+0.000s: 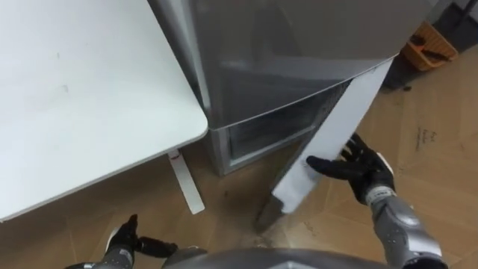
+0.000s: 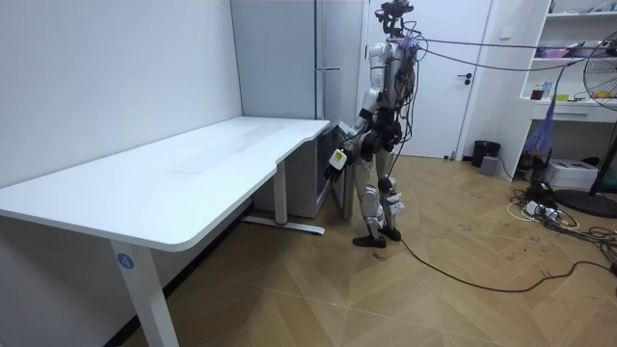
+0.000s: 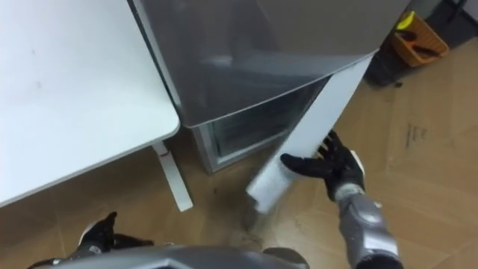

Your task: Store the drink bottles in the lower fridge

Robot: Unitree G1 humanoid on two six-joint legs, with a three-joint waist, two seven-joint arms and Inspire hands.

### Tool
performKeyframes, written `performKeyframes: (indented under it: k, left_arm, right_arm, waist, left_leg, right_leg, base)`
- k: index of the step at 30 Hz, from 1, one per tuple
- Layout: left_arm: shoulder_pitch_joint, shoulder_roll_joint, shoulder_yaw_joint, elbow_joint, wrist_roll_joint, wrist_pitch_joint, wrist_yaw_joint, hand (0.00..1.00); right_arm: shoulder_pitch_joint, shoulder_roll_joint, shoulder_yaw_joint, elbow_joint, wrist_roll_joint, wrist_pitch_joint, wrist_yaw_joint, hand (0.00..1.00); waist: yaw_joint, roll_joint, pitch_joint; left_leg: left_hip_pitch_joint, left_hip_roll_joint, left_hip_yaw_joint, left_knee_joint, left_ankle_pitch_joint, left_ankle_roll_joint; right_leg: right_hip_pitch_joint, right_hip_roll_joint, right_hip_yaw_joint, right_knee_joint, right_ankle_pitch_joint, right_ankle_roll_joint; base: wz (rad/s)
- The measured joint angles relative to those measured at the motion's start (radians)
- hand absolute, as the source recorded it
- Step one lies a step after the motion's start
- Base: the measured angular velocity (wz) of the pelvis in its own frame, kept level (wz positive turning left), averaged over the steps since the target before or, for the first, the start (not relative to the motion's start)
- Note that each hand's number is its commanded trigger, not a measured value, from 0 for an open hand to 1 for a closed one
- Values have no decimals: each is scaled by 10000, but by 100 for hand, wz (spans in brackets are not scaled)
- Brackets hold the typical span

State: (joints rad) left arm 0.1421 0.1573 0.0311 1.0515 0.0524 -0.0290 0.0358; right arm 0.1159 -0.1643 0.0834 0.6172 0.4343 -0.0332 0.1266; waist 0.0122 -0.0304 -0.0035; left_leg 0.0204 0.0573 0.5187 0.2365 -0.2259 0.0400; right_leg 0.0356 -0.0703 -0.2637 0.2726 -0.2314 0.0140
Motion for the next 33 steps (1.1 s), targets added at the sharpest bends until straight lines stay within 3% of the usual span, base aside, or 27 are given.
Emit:
performKeyframes:
  k: [6,17,22,33]
  left_arm:
    - [-92,-10,-167,-2,6,16,-71,0]
    - [-368,40,-653,-16,-25,23,-303,0]
    - [-368,39,-660,-43,-53,24,-421,0]
    - [-308,-33,-770,-156,-237,22,-480,0]
  right_arm:
    - [-224,220,725,-16,34,94,689,0]
    - [-588,203,1800,-807,295,212,2341,0]
    - [-589,168,1797,-879,337,313,2606,0]
    - [-578,154,1787,-716,338,481,2837,0]
  waist:
    - [85,3,12]
    - [303,-38,28]
    - [471,4,47]
    - [441,110,46]
  left_leg:
    - [-157,-40,-185,16,69,64]
    - [-468,-158,-429,-5,189,139]
    - [-476,-162,-440,-74,189,139]
    - [-431,-250,-846,-36,193,135]
  right_leg:
    - [-11,-20,-168,-80,25,-49]
    - [-166,-82,-400,-208,45,-78]
    - [-169,-91,-483,-225,45,-78]
    - [116,-124,-834,-357,44,-73]
  base:
    - [11]
    - [7]
    - [1]
    - [10]
